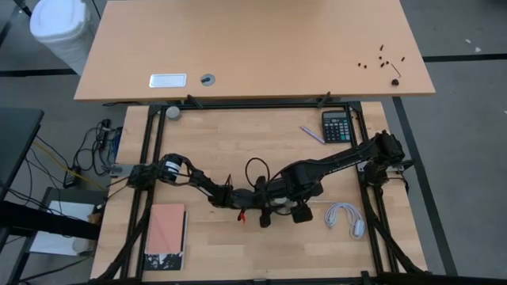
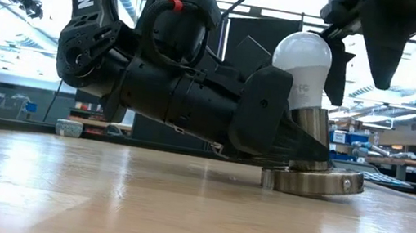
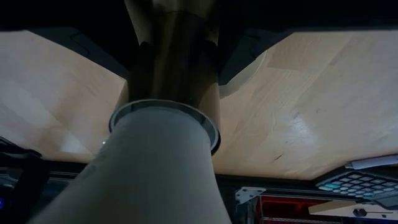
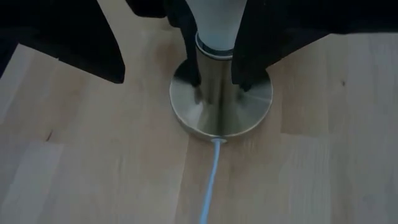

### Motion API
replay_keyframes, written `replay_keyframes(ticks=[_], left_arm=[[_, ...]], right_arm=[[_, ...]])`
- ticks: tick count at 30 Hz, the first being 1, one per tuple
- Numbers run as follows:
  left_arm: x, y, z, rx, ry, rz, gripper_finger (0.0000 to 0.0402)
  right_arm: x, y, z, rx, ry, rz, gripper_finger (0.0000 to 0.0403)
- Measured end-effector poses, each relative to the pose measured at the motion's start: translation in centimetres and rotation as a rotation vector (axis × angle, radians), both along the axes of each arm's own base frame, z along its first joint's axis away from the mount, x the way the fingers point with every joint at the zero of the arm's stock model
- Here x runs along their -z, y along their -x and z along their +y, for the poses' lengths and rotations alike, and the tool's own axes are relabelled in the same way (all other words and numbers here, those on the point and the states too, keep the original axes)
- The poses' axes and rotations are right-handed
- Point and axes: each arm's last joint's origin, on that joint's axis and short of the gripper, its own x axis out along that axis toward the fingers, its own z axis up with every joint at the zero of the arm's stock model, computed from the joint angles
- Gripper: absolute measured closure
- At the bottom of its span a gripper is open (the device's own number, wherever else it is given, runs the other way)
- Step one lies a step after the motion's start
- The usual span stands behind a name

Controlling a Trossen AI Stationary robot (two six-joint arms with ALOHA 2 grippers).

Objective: Screw lightbulb
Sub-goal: Remove the lightbulb from the lamp

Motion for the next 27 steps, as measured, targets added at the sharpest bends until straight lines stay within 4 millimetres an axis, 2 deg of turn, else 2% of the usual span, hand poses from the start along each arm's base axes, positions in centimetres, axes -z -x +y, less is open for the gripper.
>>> replay_keyframes(ticks=[10, 21, 27], left_arm=[[0.0, 0.0, 0.1, -0.016, 0.004, -0.003, 0.0212], [0.0, 0.0, 0.1, -0.016, 0.003, 0.004, 0.0212], [0.1, 0.0, 0.1, -0.019, 0.001, 0.006, 0.0212]], right_arm=[[0.0, -0.1, 0.1, 0.200, -0.006, 0.022, 0.0096], [0.0, -0.1, 0.1, 0.210, -0.009, 0.019, 0.0096], [0.0, -0.5, -1.1, 0.251, -0.010, 0.023, 0.0098]])
